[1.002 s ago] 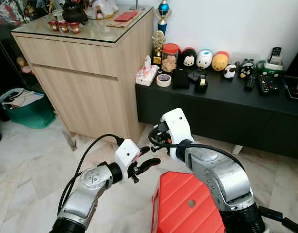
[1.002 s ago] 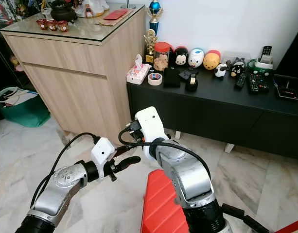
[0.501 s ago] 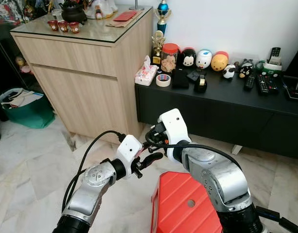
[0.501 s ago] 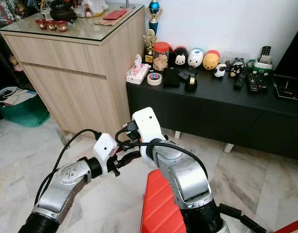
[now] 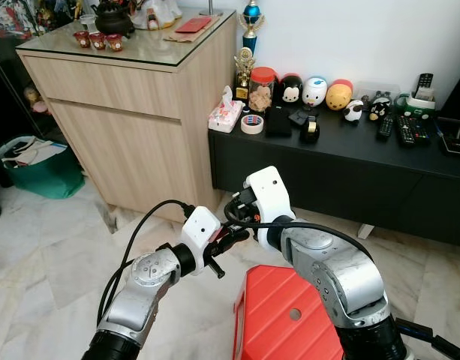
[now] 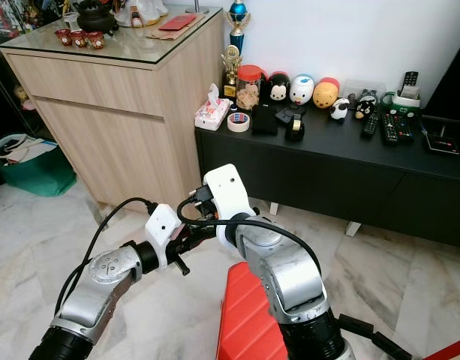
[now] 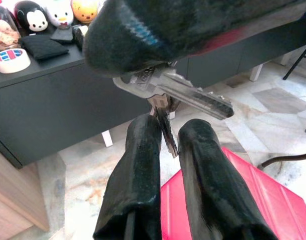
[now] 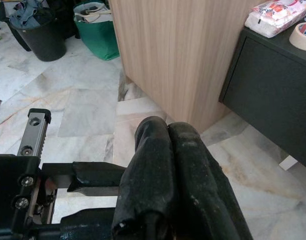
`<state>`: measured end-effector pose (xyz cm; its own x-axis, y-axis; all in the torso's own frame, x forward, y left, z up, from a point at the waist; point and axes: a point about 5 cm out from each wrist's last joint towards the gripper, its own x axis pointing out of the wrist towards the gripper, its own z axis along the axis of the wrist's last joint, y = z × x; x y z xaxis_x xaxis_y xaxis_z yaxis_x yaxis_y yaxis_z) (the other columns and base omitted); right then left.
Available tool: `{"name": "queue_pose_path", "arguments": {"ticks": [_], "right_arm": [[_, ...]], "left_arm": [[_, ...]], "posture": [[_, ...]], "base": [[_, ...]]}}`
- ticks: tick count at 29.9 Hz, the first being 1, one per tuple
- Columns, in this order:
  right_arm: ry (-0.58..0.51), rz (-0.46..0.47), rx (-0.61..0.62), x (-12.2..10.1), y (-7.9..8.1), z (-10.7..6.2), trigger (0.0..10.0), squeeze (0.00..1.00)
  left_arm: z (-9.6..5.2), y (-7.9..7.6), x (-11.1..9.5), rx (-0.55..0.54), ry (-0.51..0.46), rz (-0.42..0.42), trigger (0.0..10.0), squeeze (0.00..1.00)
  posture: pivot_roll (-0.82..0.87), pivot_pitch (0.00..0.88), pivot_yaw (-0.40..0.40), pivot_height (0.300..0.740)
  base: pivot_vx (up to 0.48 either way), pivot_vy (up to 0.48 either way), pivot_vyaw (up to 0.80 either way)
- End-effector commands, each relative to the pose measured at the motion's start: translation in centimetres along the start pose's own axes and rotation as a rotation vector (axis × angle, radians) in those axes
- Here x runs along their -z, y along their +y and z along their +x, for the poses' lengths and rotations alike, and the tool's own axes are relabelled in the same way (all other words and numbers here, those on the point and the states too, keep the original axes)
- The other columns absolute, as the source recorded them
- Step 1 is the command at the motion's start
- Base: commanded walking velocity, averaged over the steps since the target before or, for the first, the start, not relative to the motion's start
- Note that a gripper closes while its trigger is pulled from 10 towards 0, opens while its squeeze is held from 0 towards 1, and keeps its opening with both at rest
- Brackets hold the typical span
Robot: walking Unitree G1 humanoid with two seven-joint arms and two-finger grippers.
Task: Hang keys on a hook
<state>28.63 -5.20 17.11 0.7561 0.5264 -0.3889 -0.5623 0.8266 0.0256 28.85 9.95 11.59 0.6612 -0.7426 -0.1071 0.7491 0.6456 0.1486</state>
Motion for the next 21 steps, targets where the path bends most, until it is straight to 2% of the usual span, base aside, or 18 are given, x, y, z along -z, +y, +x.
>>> {"name": "queue_pose_path", "arguments": {"ticks": [1,21], "right_arm": [[-0.023,-0.017,-0.009,-0.74,0.23,-0.16,10.0,0.0],[-0.022,-0.019,-0.003,-0.58,-0.24,-0.26,10.0,0.0]], "left_arm": [[-0.02,0.36,-0.15,-0.01,-0.002,-0.01,0.0,0.0],[-0.16,0.05,0.07,0.016,0.003,-0.038,0.0,0.0]], "posture": [[-0.02,0.0,-0.02,0.716],[-0.02,0.0,-0.021,0.716]], "base": [[0.0,0.0,0.0],[0.0,0.0,0.0]]}}
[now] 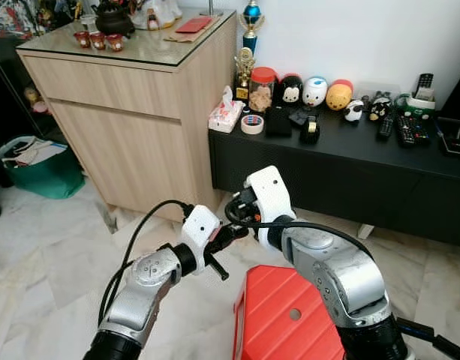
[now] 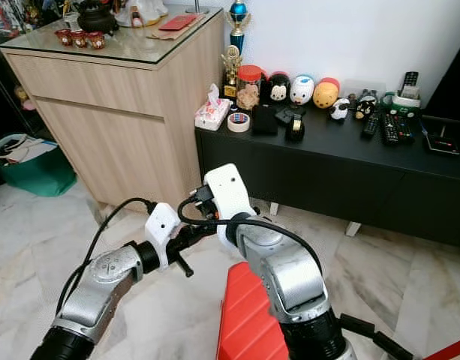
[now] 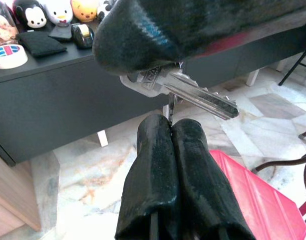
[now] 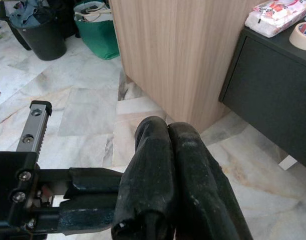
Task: Hang keys on a hook
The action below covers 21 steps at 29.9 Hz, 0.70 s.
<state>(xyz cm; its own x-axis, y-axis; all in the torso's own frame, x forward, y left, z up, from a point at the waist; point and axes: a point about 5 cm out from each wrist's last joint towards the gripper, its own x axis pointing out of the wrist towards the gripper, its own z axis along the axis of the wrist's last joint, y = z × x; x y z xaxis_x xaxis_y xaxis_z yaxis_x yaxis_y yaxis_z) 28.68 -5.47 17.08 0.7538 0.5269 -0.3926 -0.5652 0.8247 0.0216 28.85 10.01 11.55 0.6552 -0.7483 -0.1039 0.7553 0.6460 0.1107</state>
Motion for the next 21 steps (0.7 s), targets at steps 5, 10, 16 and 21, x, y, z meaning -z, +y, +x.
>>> {"name": "queue_pose_path", "arguments": {"ticks": [5,10,16,21], "right_arm": [[-0.038,0.008,-0.003,-0.6,-0.3,-0.2,10.0,1.0],[-0.085,0.051,0.034,-1.2,-1.1,-0.3,10.0,1.0],[-0.182,0.13,0.113,-2.4,-2.8,-0.5,10.0,0.0],[-0.197,0.161,0.155,-2.5,-3.7,-0.4,10.0,0.0]], "left_arm": [[-0.1,0.0,0.1,0.014,0.013,-0.003,0.0,0.0],[-0.3,-0.2,0.3,0.03,0.028,-0.008,0.0,0.0],[-0.4,-0.2,0.5,0.037,0.042,-0.005,0.0,0.0],[-0.6,-0.3,0.7,0.051,0.063,-0.014,0.0,0.0]], "posture": [[-0.02,0.0,-0.021,0.716],[-0.02,0.001,-0.02,0.716],[-0.02,0.004,-0.021,0.716],[-0.01,0.007,-0.019,0.716]], "base": [[0.0,0.0,0.0],[0.0,0.0,0.0],[0.0,0.0,0.0],[0.0,0.0,0.0]]}}
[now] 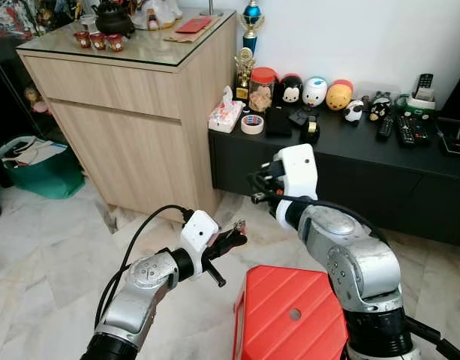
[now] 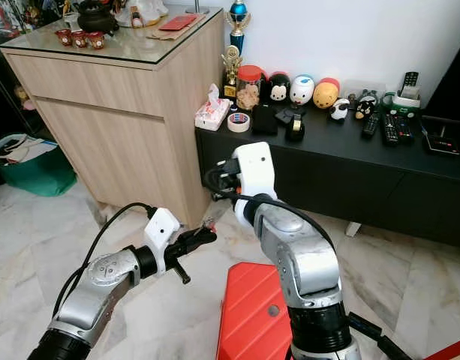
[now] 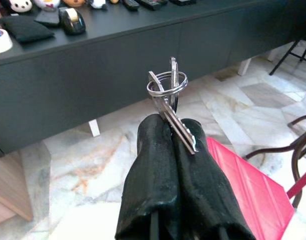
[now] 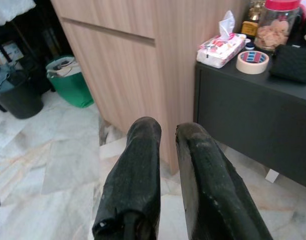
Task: Hang keys on a hook
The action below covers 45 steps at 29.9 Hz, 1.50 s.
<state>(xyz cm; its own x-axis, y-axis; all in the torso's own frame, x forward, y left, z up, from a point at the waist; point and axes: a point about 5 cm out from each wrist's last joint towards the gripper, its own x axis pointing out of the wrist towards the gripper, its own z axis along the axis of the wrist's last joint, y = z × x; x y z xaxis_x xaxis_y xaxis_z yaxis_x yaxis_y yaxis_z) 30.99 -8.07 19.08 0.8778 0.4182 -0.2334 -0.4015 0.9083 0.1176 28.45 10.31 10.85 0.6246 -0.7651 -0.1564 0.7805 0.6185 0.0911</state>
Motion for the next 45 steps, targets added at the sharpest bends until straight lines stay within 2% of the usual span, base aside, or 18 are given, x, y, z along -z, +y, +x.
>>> {"name": "queue_pose_path", "arguments": {"ticks": [1,5,9,16,17,22,23,25,28,32,34,36,37,38,39,41,44,45], "right_arm": [[-0.018,0.013,0.02,-0.4,-0.5,0.2,10.0,0.0],[0.018,0.004,0.126,1.0,-3.6,0.5,10.0,0.0],[0.084,0.001,0.21,3.2,-6.1,0.5,10.0,0.0],[0.167,0.007,0.271,6.5,-7.7,0.5,10.0,0.0],[0.156,-0.006,0.271,6.3,-7.7,0.4,10.0,0.0],[0.07,-0.039,0.197,4.3,-6.8,0.6,10.0,0.0],[0.069,-0.048,0.197,4.3,-6.8,0.6,10.0,0.0],[0.076,-0.054,0.19,4.6,-7.0,0.8,10.0,0.0],[0.081,-0.059,0.197,4.9,-7.1,0.9,10.0,0.0],[0.119,-0.073,0.202,5.9,-7.1,0.7,10.0,0.0],[0.138,-0.086,0.19,6.7,-6.9,0.7,10.0,0.0],[0.148,-0.083,0.189,7.2,-6.9,0.8,10.0,0.0],[0.183,-0.055,0.203,8.8,-7.3,0.9,10.0,0.0],[0.193,-0.048,0.207,9.2,-7.4,0.9,10.0,0.0],[0.242,-0.067,0.222,10.7,-7.8,0.8,10.0,0.0],[0.313,-0.08,0.234,13.1,-8.2,0.4,10.0,0.0],[0.427,-0.032,0.253,17.4,-8.5,-0.7,10.0,0.0],[0.427,-0.032,0.253,17.4,-8.5,-0.7,10.0,0.0]], "left_arm": [[-0.3,-0.1,0.2,0.017,0.03,0.001,0.0,0.0],[-1.5,0.5,2.3,0.02,0.181,0.024,0.0,0.0],[-2.5,1.5,3.5,-0.051,0.235,0.046,0.0,0.0],[-3.1,1.9,4.7,-0.11,0.292,0.048,0.0,0.0],[-3.1,1.9,4.7,-0.117,0.292,0.055,10.0,0.0],[-3.4,2.4,4.1,-0.131,0.293,0.126,10.0,0.0],[-3.6,2.6,4.4,-0.128,0.351,0.209,10.0,0.0],[-5.1,3.5,6.9,-0.04,0.637,0.52,10.0,0.0],[-5.9,4.2,7.8,-0.077,0.709,0.55,10.0,0.0],[-7.9,3.8,10.1,-0.089,0.799,0.388,10.0,0.0],[-9.0,3.8,11.5,-0.114,0.852,0.374,10.0,0.0],[-9.1,3.6,12.1,-0.166,0.829,0.273,10.0,0.0],[-9.3,3.3,13.0,-0.247,0.778,0.075,10.0,0.0],[-9.3,3.2,13.2,-0.265,0.767,0.03,10.0,0.0],[-10.0,3.0,14.1,-0.282,0.803,0.0,10.0,0.0],[-11.8,2.5,16.0,-0.263,0.946,0.064,10.0,0.0],[-14.6,1.3,18.6,-0.373,1.054,-0.078,10.0,0.0],[-14.6,1.3,18.6,-0.373,1.054,-0.078,10.0,0.0]], "posture": [[-0.02,0.007,-0.018,0.716],[-0.01,0.008,-0.014,0.716],[-0.01,0.008,-0.012,0.716],[0.0,0.008,-0.009,0.716],[0.0,0.012,-0.004,0.716],[-0.01,0.014,0.001,0.716],[0.0,0.011,0.0,0.716],[0.0,0.009,0.005,0.716],[-0.01,0.006,0.009,0.716],[0.0,0.008,0.013,0.716],[0.0,0.01,0.014,0.716],[0.0,0.009,0.016,0.716],[0.0,0.008,0.015,0.716],[0.0,0.008,0.015,0.716],[0.0,0.007,0.015,0.716],[0.0,0.007,0.015,0.716],[0.0,0.004,0.013,0.716],[0.0,0.004,0.013,0.716]], "base": [[0.0,0.0,0.0],[0.0,0.0,0.0],[0.0,0.0,0.0],[0.0,0.0,0.0],[0.0,0.0,0.0],[0.0,0.0,0.0],[0.0,0.0,0.0],[0.0,0.0,0.0],[0.0,0.0,0.0],[0.0,0.0,0.0],[0.0,0.0,0.0],[0.0,0.0,0.0],[0.0,0.0,0.0],[0.0,0.0,0.0],[0.0,0.0,0.0],[0.0,0.0,0.0],[0.0,0.0,0.0],[0.0,0.0,0.0]]}}
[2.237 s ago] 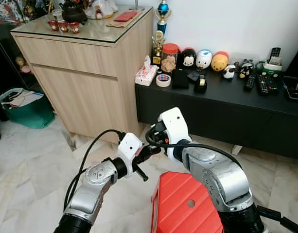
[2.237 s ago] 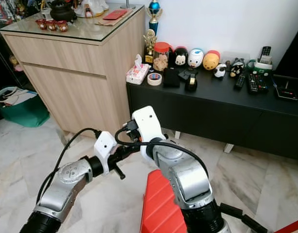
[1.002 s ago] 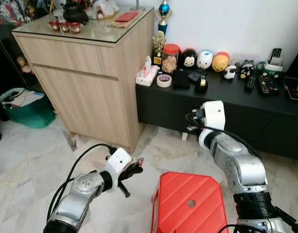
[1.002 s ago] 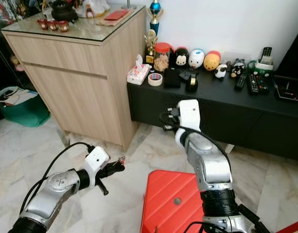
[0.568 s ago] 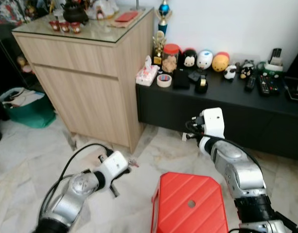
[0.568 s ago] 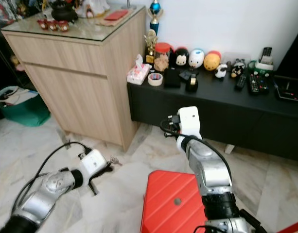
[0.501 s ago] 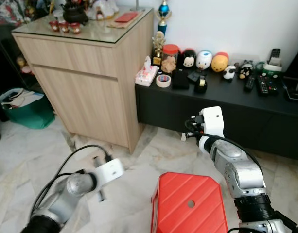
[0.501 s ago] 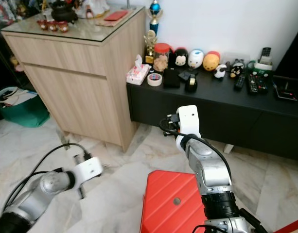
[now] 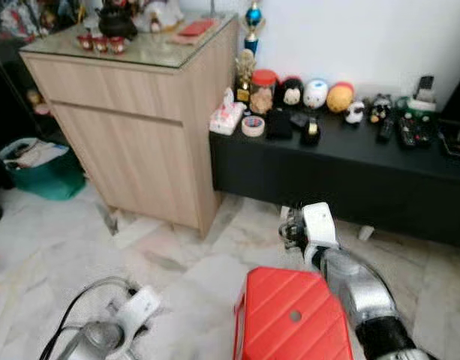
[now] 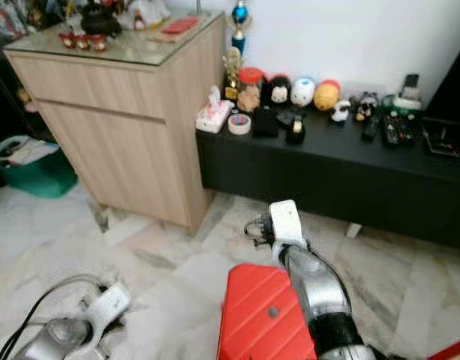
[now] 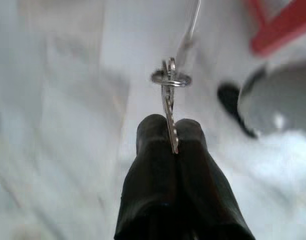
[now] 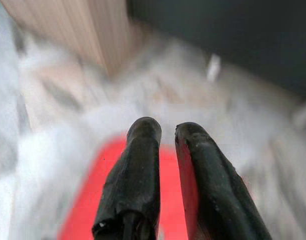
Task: Hang keys on a hook
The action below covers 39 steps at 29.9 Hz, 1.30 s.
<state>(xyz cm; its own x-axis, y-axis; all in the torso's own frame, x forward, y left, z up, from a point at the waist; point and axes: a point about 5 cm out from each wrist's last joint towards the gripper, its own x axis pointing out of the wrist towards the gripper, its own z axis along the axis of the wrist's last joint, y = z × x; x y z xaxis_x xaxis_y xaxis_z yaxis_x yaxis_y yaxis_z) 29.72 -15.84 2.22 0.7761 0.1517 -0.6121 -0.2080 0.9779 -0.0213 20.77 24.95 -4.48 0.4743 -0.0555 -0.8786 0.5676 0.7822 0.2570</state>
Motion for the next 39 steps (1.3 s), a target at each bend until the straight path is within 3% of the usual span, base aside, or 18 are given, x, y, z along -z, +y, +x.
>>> {"name": "queue_pose_path", "arguments": {"ticks": [1,2,5,7,9,10,12,14,16,18,21,24,25,27,28,30,33,39], "right_arm": [[0.087,0.012,0.008,3.3,0.0,0.2,10.0,0.0],[0.124,0.014,0.013,4.4,0.0,0.2,10.0,0.0],[0.219,0.024,0.002,8.0,0.3,-0.3,10.0,0.0],[0.238,0.017,-0.005,8.9,0.4,-0.4,10.0,0.0],[0.255,0.036,0.011,10.1,0.3,-0.7,10.0,0.0],[0.275,0.048,0.058,11.2,0.0,-1.0,10.0,0.0],[0.283,0.063,0.074,11.6,-0.1,-1.1,10.0,0.0],[0.295,0.089,0.06,12.5,0.2,-1.3,10.0,0.0],[0.305,0.093,0.05,12.9,0.4,-1.4,10.0,0.0],[0.317,0.093,0.047,13.6,0.8,-1.6,10.0,0.0],[0.32,0.096,0.054,14.0,0.9,-1.8,10.0,0.0],[0.307,0.11,0.067,14.0,0.9,-1.8,10.0,0.0],[0.295,0.119,0.066,13.9,0.9,-1.7,10.0,0.0],[0.303,0.089,0.058,13.9,0.9,-1.7,10.0,0.0],[0.304,0.084,0.056,13.9,0.9,-1.7,10.0,0.0],[0.323,0.023,0.052,13.9,0.9,-1.6,10.0,0.0],[0.279,0.018,0.036,12.8,0.9,-1.2,10.0,0.0],[0.145,0.03,0.009,9.3,0.1,-0.1,10.0,0.0]], "left_arm": [[0.2,-1.1,3.0,-0.014,0.086,-0.209,10.0,0.0],[0.2,-1.8,3.7,0.014,0.115,-0.217,10.0,0.0],[0.0,-4.3,6.3,0.142,0.225,0.038,10.0,0.0],[0.0,-4.4,6.9,0.104,0.244,0.019,10.0,0.0],[0.1,-4.4,7.0,0.03,0.221,-0.151,10.0,0.0],[0.4,-4.1,6.4,-0.089,0.139,-0.534,10.0,0.0],[0.4,-3.7,6.3,-0.152,0.115,-0.713,10.0,0.0],[0.4,-3.5,6.3,-0.204,0.108,-0.665,10.0,0.0],[0.6,-3.7,5.7,-0.196,0.07,-0.685,10.0,0.0],[0.7,-3.0,4.6,-0.247,-0.021,-0.736,10.0,0.0],[0.7,-2.3,3.8,-0.274,-0.086,-0.748,10.0,0.0],[0.6,-1.3,2.0,-0.286,-0.191,-0.697,10.0,0.0],[0.5,-0.5,-0.1,-0.255,-0.291,-0.607,10.0,0.0],[0.3,-0.2,-2.7,-0.196,-0.395,-0.45,10.0,0.0],[0.2,-0.2,-2.9,-0.188,-0.406,-0.435,10.0,0.0],[0.0,0.1,-4.6,-0.147,-0.467,-0.328,10.0,0.0],[-0.5,0.2,-6.7,-0.107,-0.526,-0.122,10.0,0.0],[-1.2,0.0,-9.6,0.011,-0.632,-0.033,10.0,0.0]], "posture": [[0.0,0.003,0.013,0.716],[0.0,0.003,0.011,0.716],[0.0,0.001,0.012,0.716],[0.01,0.001,0.01,0.716],[0.01,0.0,0.009,0.716],[0.01,0.0,0.01,0.716],[0.01,0.0,0.009,0.716],[0.01,0.0,0.005,0.716],[0.01,0.0,0.005,0.716],[0.01,0.0,0.0,0.716],[0.02,0.0,-0.004,0.716],[0.01,0.0,-0.004,0.716],[0.01,0.0,-0.003,0.716],[0.01,0.0,-0.003,0.716],[0.01,0.0,-0.003,0.716],[0.01,0.0,-0.002,0.716],[0.0,0.0,0.006,0.716],[-0.01,0.0,0.016,0.716]], "base": [[0.0,0.0,0.0],[0.0,0.0,0.0],[0.0,0.0,0.0],[0.0,0.0,0.0],[0.0,0.0,0.0],[0.0,0.0,0.0],[0.0,0.0,0.0],[0.0,0.0,0.0],[0.0,0.0,0.0],[0.0,0.0,0.0],[0.0,0.0,0.0],[0.0,0.0,0.0],[0.0,0.0,0.0],[0.0,0.0,0.0],[0.0,0.0,0.0],[0.0,0.0,0.0],[0.0,0.0,0.0],[0.0,0.0,0.0]]}}
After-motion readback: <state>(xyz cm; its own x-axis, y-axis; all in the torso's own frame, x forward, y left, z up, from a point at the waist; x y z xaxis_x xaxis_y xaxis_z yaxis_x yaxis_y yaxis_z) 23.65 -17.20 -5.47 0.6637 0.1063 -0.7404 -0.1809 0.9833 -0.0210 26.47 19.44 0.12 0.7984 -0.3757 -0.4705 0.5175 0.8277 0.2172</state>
